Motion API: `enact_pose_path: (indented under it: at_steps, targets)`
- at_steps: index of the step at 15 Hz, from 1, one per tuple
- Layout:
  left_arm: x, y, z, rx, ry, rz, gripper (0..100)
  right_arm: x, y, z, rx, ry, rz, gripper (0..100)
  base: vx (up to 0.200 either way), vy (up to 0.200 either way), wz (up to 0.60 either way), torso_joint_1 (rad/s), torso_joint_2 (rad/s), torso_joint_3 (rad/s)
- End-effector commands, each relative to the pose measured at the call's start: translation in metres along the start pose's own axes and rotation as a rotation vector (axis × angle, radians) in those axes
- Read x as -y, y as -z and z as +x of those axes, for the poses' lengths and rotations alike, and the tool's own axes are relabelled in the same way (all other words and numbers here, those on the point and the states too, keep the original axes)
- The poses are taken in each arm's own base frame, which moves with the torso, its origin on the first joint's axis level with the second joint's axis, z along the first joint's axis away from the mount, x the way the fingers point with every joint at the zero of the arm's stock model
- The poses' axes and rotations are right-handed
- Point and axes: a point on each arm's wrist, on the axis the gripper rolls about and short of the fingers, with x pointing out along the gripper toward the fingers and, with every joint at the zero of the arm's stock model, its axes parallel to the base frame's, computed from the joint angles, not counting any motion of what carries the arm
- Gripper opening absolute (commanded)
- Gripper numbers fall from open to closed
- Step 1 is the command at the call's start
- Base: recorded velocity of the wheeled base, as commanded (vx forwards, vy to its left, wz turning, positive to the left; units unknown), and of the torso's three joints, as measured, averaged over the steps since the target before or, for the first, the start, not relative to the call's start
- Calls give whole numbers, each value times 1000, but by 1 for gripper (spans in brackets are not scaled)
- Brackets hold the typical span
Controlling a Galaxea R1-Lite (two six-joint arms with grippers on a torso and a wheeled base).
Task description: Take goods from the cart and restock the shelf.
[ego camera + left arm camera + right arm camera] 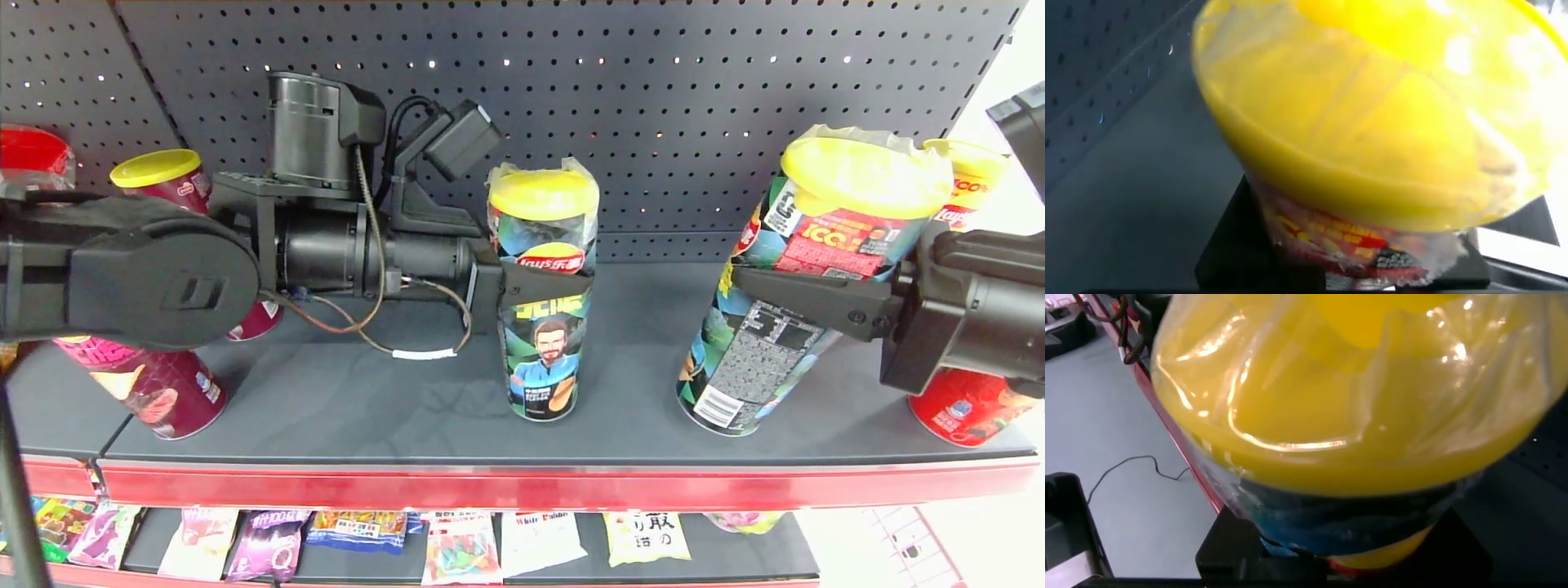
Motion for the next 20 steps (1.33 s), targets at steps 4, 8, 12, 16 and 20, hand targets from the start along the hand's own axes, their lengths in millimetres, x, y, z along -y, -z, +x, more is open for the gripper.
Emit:
enact_pose_path:
  at_steps: [4, 8, 12, 16, 20]
  targets:
    - [16, 5, 4, 13, 61, 17, 0, 0, 1, 1, -4, -1, 1, 0, 0, 0, 0, 0, 0, 0]
    - [15, 11, 4, -1, 53, 23, 0, 0, 2, 1, -5, -3, 1, 0, 0, 0, 0, 0, 0, 0]
    - [16, 19, 2, -15, 51, 37, 0, -1, 2, 1, -5, -5, 1, 0, 0, 0, 0, 0, 0, 0]
    - [18, 18, -2, -9, 47, 43, 0, -1, 2, 1, -7, -3, 2, 0, 0, 0, 0, 0, 0, 0]
    - [26, 26, -9, -27, 57, 25, 0, -1, 2, 0, -5, -5, 1, 0, 0, 0, 0, 0, 0, 0]
